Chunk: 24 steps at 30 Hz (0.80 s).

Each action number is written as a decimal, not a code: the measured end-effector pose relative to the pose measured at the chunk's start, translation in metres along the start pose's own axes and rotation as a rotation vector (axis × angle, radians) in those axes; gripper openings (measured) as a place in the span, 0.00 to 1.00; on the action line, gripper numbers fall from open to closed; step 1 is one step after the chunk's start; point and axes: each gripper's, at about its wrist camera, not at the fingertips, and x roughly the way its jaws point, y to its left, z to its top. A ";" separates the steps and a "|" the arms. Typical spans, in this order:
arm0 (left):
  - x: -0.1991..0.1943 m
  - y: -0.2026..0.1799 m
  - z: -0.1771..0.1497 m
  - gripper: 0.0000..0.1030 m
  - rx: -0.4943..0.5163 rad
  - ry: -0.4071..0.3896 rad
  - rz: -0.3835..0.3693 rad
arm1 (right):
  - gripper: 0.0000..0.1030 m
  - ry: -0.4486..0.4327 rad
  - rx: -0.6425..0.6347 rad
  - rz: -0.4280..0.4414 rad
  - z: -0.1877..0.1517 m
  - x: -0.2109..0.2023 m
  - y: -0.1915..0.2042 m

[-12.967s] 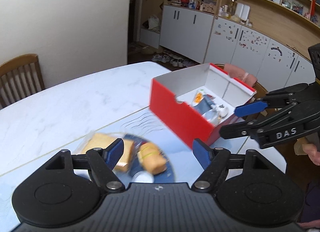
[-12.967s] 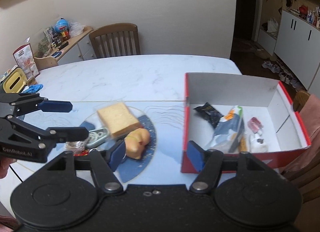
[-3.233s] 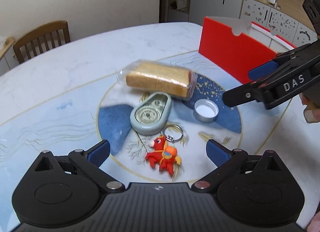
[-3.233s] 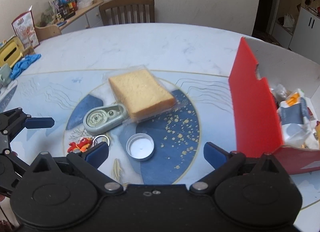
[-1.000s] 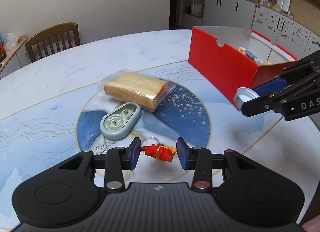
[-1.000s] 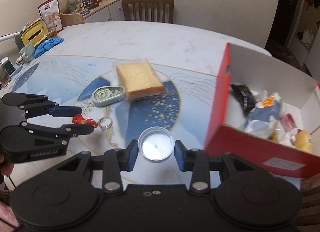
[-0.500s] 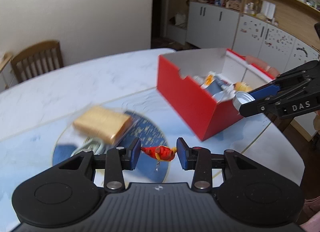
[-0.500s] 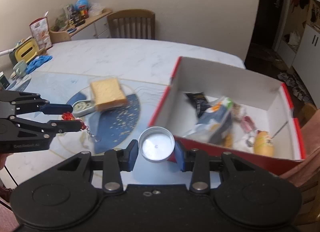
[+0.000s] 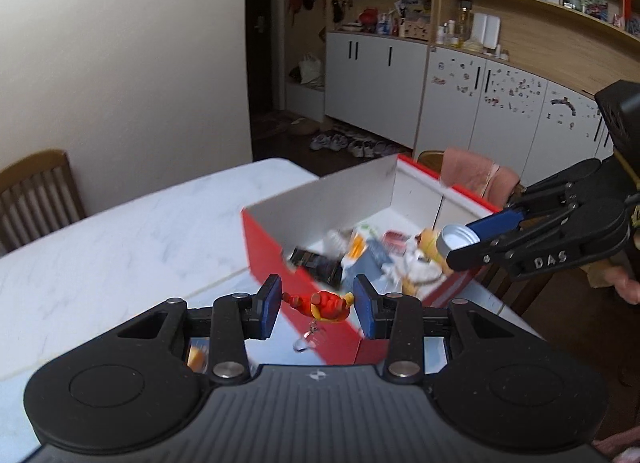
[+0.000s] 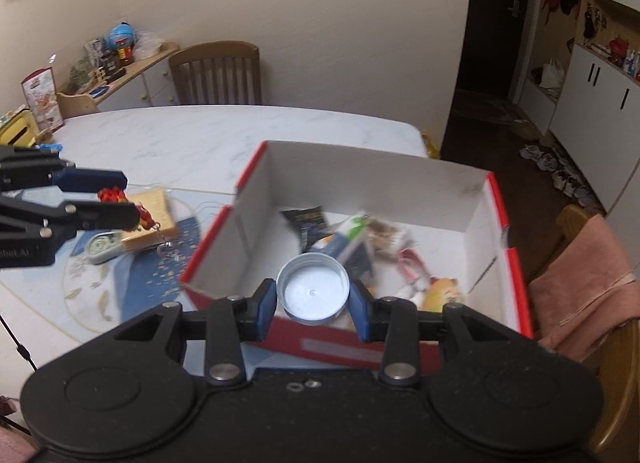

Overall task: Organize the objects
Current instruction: 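Carry the red horse keychain and white jar lid over the red shoebox with both tools, then open the left tool to drop the keychain while the right releases the jar lid into the box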

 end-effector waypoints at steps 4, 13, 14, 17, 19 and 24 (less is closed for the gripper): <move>0.021 -0.008 0.018 0.37 0.035 -0.003 0.000 | 0.37 -0.003 -0.001 -0.020 0.005 0.005 -0.015; 0.073 -0.010 0.061 0.37 0.008 0.018 -0.014 | 0.37 0.018 0.012 -0.035 0.007 0.024 -0.039; 0.077 -0.010 0.067 0.37 0.005 0.015 -0.015 | 0.37 0.020 0.009 -0.034 0.007 0.026 -0.041; 0.090 -0.011 0.081 0.37 0.006 0.014 -0.011 | 0.37 0.033 0.008 -0.029 0.007 0.034 -0.045; 0.102 -0.013 0.088 0.37 0.020 0.013 -0.004 | 0.37 0.043 0.006 -0.024 0.008 0.040 -0.047; 0.135 -0.020 0.096 0.37 0.064 0.054 0.028 | 0.37 0.079 -0.004 -0.017 0.008 0.058 -0.049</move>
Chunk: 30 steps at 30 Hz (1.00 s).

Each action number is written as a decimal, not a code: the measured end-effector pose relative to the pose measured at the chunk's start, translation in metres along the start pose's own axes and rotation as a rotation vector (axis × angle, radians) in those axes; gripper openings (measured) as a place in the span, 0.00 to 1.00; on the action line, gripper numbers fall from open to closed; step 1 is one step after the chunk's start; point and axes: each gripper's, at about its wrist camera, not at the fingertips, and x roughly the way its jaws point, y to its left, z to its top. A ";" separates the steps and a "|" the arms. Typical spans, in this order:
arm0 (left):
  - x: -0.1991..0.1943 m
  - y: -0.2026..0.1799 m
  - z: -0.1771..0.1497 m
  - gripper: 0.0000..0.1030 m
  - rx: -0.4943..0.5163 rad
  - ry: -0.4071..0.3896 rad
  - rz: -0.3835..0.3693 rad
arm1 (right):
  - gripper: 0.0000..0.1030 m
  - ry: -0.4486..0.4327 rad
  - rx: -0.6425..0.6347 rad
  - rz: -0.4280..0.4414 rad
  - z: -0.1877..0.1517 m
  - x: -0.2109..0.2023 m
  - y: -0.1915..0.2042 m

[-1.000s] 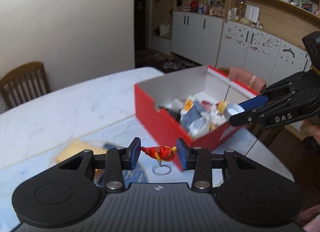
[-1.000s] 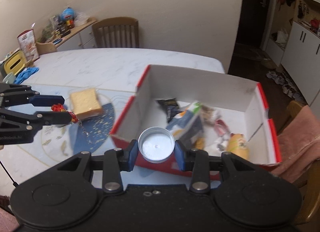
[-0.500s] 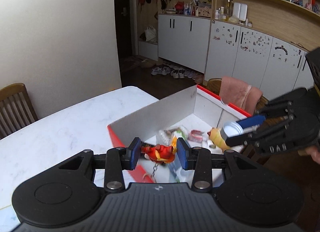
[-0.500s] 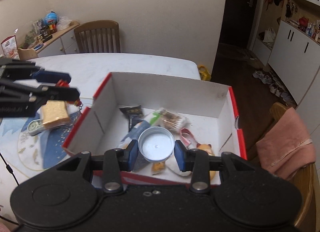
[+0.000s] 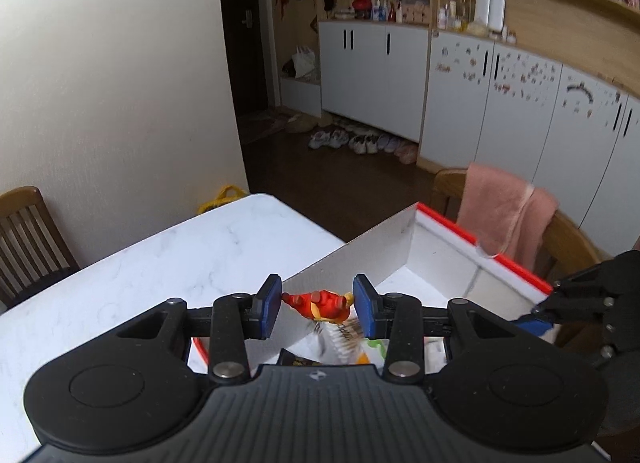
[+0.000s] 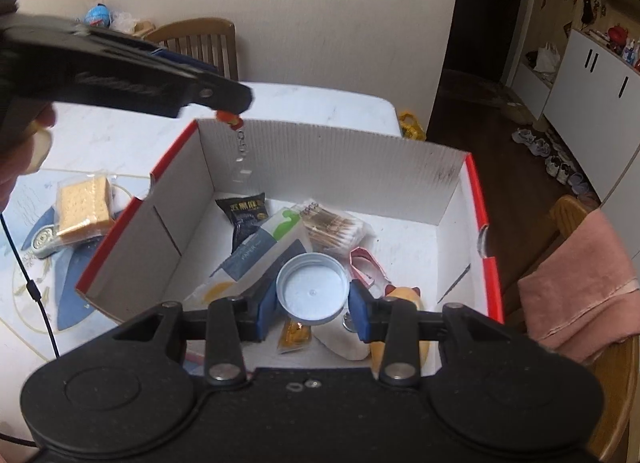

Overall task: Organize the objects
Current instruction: 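Open the left tool to drop the keychain while the right releases the jar lid into the box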

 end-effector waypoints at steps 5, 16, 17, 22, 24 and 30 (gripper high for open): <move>0.034 -0.002 0.003 0.37 0.019 0.071 0.028 | 0.37 0.039 -0.012 -0.002 0.002 0.019 -0.002; 0.086 -0.009 -0.015 0.37 0.051 0.203 0.052 | 0.37 0.114 -0.033 0.009 0.002 0.049 -0.006; 0.090 -0.010 -0.015 0.37 0.051 0.215 0.052 | 0.37 0.118 -0.036 0.011 0.001 0.050 -0.006; 0.101 -0.008 -0.021 0.37 0.036 0.265 0.046 | 0.37 0.138 -0.054 0.015 -0.001 0.054 -0.006; 0.103 -0.007 -0.024 0.37 0.025 0.282 0.037 | 0.37 0.146 -0.057 0.006 -0.001 0.056 -0.007; 0.110 -0.006 -0.028 0.38 0.027 0.329 0.026 | 0.37 0.172 -0.065 0.006 -0.004 0.063 -0.010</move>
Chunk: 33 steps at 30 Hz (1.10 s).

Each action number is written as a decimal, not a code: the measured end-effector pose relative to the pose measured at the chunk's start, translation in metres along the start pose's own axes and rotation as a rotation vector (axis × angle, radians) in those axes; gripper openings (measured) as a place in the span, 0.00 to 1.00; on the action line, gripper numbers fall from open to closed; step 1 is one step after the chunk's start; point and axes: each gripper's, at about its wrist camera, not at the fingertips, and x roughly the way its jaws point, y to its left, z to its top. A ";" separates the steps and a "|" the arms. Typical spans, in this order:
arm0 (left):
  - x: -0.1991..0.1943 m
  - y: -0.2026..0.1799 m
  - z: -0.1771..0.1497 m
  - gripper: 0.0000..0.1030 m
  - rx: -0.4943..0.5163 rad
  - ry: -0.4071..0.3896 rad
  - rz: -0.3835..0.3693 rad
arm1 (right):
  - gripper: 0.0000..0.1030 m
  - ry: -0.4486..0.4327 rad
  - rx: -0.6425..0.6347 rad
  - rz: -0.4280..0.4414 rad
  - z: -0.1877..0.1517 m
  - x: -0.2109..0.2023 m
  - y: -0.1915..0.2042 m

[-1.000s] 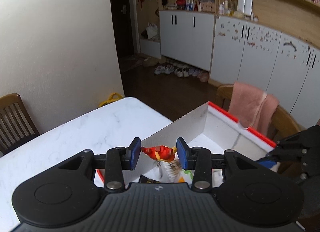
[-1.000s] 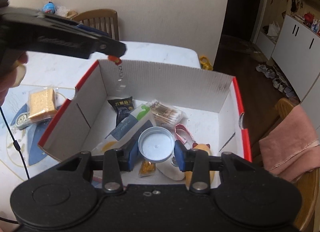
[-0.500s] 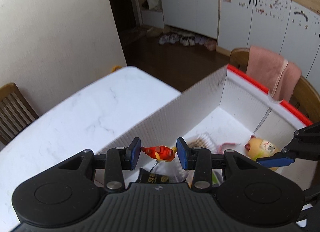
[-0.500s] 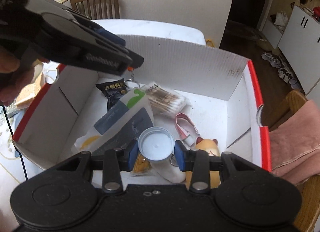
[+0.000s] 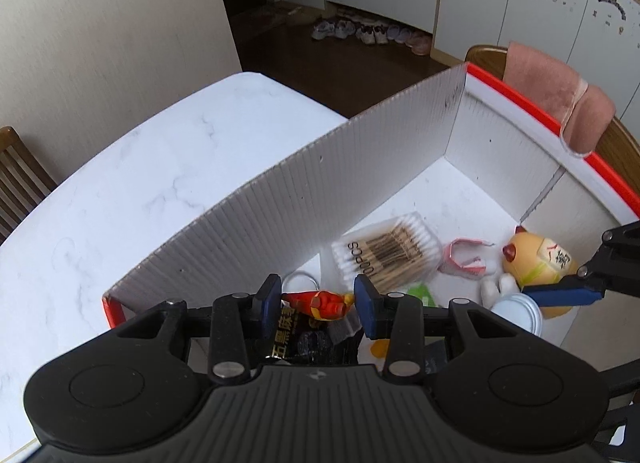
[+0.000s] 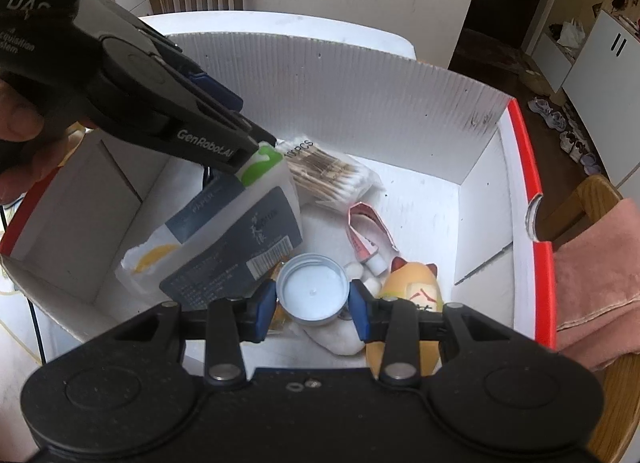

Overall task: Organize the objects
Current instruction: 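Open the left tool to drop the keychain while the right releases the jar lid into the box, then move both tools back toward the bread bag and tape dispenser on the table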

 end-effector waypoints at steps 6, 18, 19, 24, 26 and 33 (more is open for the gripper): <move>0.001 0.001 -0.002 0.38 -0.013 0.024 -0.016 | 0.38 0.008 0.001 0.009 0.001 0.002 0.001; -0.016 0.003 -0.010 0.56 -0.043 -0.022 -0.046 | 0.52 -0.028 0.021 0.044 0.000 -0.014 0.000; -0.019 0.003 -0.011 0.56 -0.045 -0.027 -0.049 | 0.52 -0.035 0.020 0.043 0.000 -0.017 0.000; -0.034 0.004 -0.019 0.56 -0.051 -0.050 -0.050 | 0.56 -0.073 0.024 0.042 -0.002 -0.034 -0.002; -0.041 0.004 -0.022 0.56 -0.057 -0.063 -0.049 | 0.57 -0.091 0.027 0.041 -0.004 -0.041 -0.003; -0.072 0.004 -0.033 0.56 -0.087 -0.113 -0.054 | 0.60 -0.144 0.061 0.049 -0.005 -0.064 -0.007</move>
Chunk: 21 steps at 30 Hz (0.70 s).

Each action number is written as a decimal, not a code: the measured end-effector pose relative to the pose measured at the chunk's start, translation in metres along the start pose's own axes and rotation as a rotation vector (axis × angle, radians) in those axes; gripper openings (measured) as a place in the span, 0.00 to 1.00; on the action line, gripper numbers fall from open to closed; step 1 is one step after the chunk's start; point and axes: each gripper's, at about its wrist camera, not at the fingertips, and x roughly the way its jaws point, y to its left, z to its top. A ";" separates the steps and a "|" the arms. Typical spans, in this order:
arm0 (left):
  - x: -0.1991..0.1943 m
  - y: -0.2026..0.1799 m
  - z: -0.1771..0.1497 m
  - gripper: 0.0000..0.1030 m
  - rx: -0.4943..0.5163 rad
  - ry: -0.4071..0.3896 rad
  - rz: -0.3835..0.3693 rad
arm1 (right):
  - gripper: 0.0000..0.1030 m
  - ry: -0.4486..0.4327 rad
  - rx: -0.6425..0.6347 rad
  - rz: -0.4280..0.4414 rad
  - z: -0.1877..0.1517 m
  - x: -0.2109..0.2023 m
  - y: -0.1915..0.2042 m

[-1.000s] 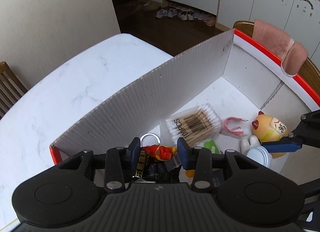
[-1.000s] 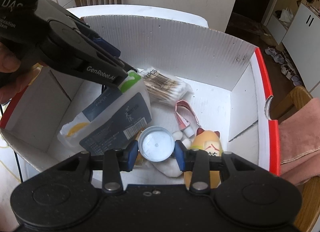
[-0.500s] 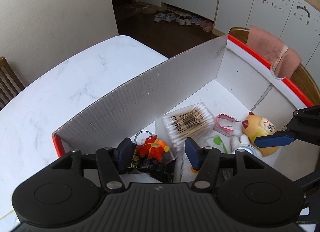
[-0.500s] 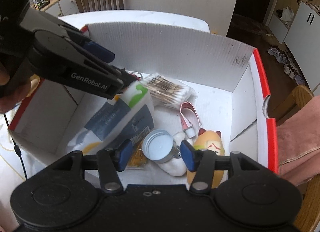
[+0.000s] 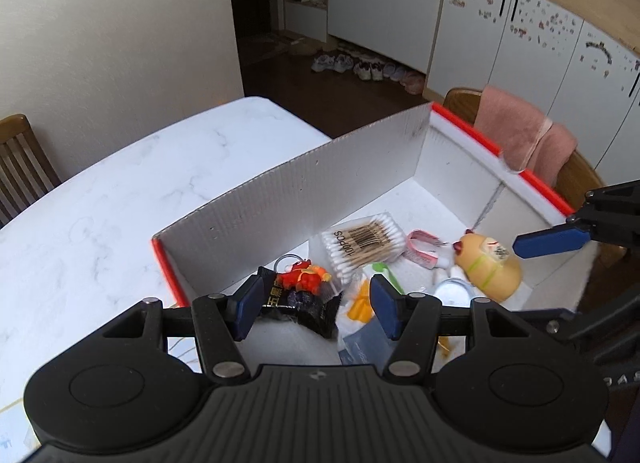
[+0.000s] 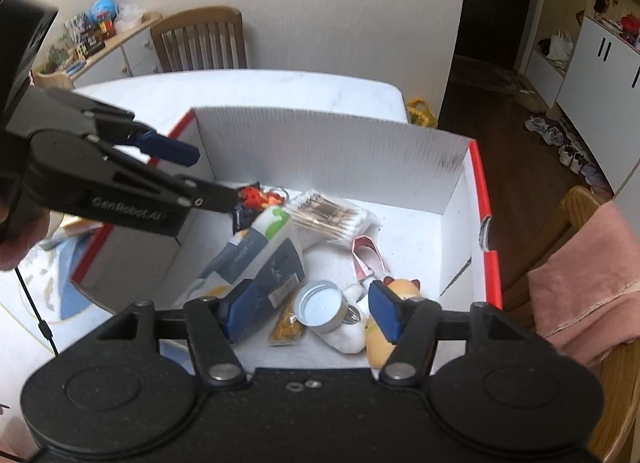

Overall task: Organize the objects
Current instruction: 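Move both tools back toward the bread bag and tape dispenser on the table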

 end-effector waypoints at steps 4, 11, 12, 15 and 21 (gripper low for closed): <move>-0.020 -0.001 -0.007 0.56 -0.008 -0.022 0.000 | 0.60 -0.025 0.009 -0.005 0.000 -0.011 0.007; -0.055 0.004 -0.025 0.56 -0.036 -0.066 -0.014 | 0.61 -0.088 0.045 -0.022 0.000 -0.036 0.021; -0.060 0.006 -0.027 0.57 -0.041 -0.073 -0.020 | 0.61 -0.096 0.051 -0.022 0.001 -0.039 0.024; -0.077 0.011 -0.037 0.63 -0.045 -0.104 -0.031 | 0.68 -0.114 0.064 -0.025 0.002 -0.047 0.033; -0.106 0.027 -0.055 0.72 -0.068 -0.138 -0.049 | 0.77 -0.143 0.093 -0.022 0.003 -0.053 0.056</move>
